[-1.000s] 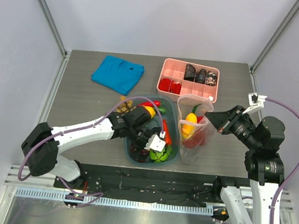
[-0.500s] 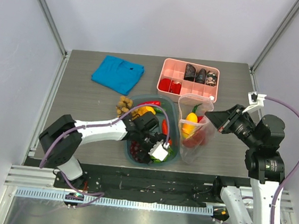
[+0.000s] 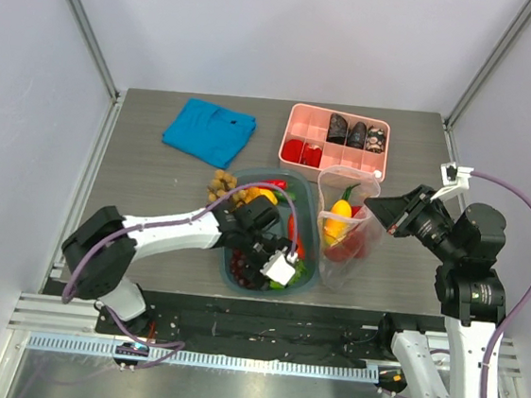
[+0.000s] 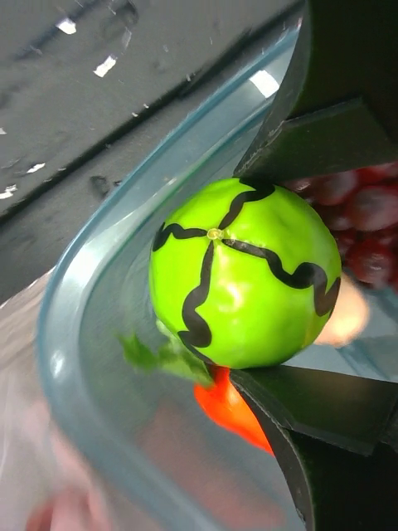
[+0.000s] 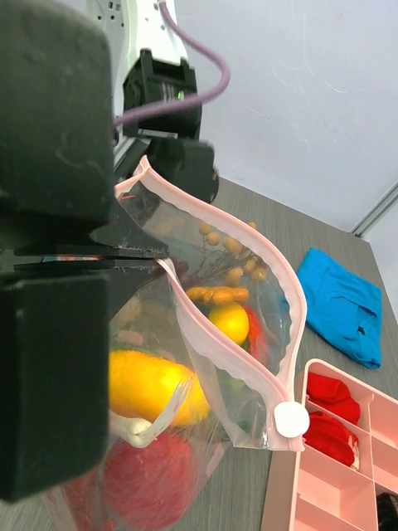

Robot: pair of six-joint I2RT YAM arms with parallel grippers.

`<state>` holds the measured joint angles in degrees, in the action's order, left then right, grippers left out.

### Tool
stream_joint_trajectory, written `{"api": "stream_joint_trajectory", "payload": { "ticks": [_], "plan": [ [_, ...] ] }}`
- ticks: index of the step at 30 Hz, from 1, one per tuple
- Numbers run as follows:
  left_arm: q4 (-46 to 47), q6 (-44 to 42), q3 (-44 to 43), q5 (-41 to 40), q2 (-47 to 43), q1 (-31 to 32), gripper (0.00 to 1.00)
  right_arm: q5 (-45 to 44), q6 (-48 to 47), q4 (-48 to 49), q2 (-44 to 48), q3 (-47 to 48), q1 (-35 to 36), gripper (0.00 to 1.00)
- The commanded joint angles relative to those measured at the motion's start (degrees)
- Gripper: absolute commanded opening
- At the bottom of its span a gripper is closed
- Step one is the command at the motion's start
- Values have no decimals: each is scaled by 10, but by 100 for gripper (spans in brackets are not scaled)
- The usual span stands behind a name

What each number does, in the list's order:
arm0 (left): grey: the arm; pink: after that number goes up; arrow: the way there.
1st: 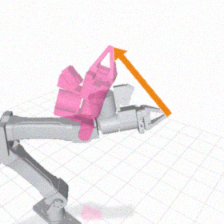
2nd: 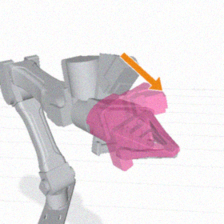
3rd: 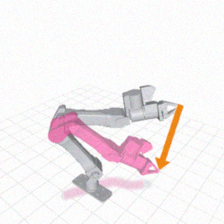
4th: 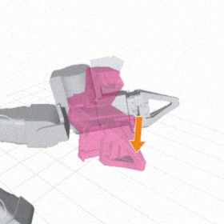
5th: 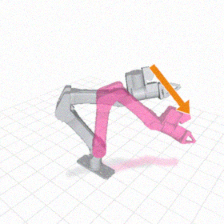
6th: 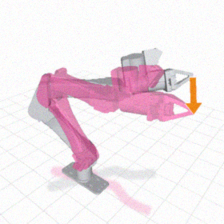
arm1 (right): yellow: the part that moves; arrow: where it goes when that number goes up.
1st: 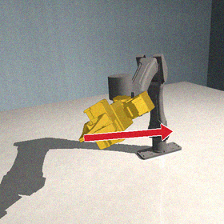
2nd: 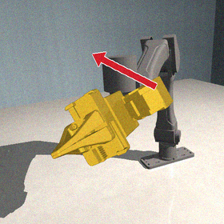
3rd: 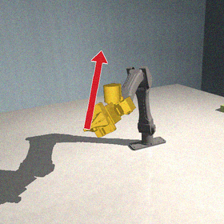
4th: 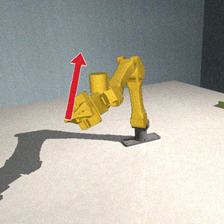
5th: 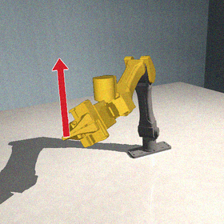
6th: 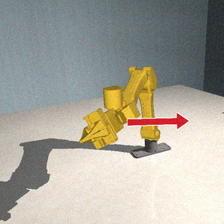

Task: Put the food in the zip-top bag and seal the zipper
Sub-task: Pick up the fake fruit from the bin, then place the fake fruit in the zipper food storage bag.

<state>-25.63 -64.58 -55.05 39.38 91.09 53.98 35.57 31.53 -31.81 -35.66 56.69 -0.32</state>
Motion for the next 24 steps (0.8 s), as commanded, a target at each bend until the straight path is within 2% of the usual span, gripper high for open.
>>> {"api": "stream_joint_trajectory", "payload": {
  "ticks": [1, 5, 8, 9, 10, 16, 19, 22, 24],
  "plan": [
    [-15, 63, -41, 48, -108, -26, 60, -9, -12, 22, 2, 16, 1, 1],
    [-50, 88, -56, 69, -186, -46, 57, -6, -10, 28, 2, 13, 1, 1],
    [-11, 192, -79, 57, -236, -61, 56, -2, -15, 27, 2, 15, 1, 1],
    [32, 274, -89, 46, -241, -73, 56, 0, -16, 28, 4, 15, 1, 1],
    [47, 307, -123, 38, -242, -78, 56, 7, -18, 28, 4, 13, 1, 1],
    [74, 489, -305, -43, -145, -84, 59, 16, -24, 33, 2, 4, 1, 1],
    [63, 519, -372, -36, -83, -83, 57, 25, -24, 33, 2, 7, 1, 1],
    [77, 538, -401, -30, -51, -75, 57, 27, -28, 29, 2, 11, 1, 1],
    [58, 532, -419, -13, -26, -63, 61, 27, -30, 25, 0, 12, 1, 1]
  ]
}}
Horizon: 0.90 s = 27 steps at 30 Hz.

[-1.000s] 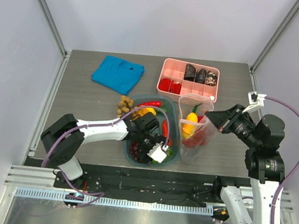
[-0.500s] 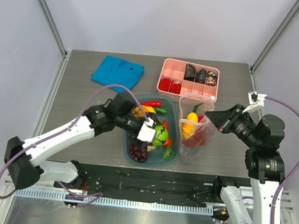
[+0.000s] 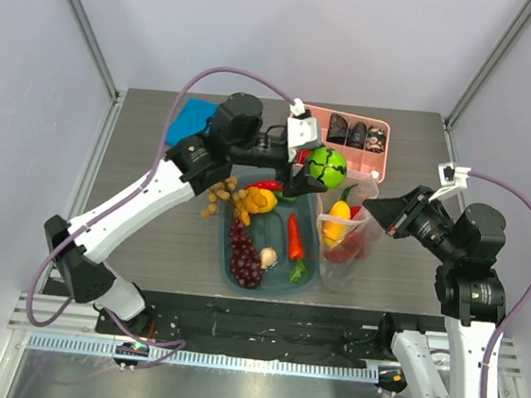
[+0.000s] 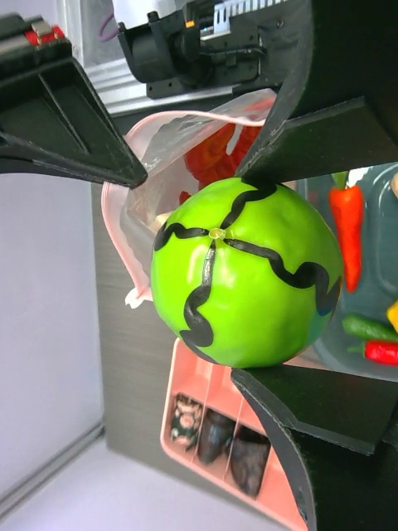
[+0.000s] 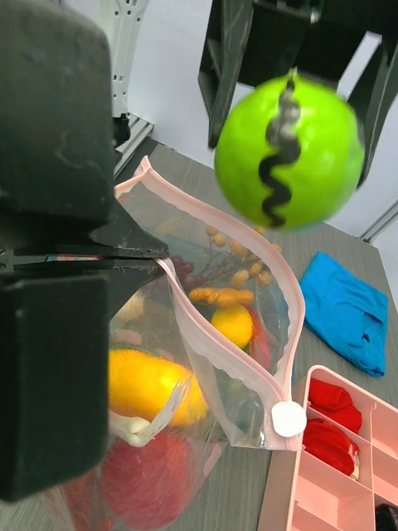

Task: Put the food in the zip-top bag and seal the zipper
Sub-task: Place the fake fruit in the zipper food storage bag, then pick up the fake vegetable from the bin.

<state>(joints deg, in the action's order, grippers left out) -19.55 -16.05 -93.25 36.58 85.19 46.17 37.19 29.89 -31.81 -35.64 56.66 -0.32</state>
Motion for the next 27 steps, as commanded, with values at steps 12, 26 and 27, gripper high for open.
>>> {"api": "stream_joint_trajectory", "payload": {
  "ticks": [12, 26, 27],
  "plan": [
    [24, 110, 33, 46, -16, -24, 100, 17, -21, 16, 4, 13, 1, 1],
    [-60, -322, 323, 101, -102, -50, 76, 9, -12, 26, 4, 7, 1, 1],
    [-59, -348, 324, 105, -84, -50, 75, 8, -10, 27, 4, 6, 1, 1]
  ]
}}
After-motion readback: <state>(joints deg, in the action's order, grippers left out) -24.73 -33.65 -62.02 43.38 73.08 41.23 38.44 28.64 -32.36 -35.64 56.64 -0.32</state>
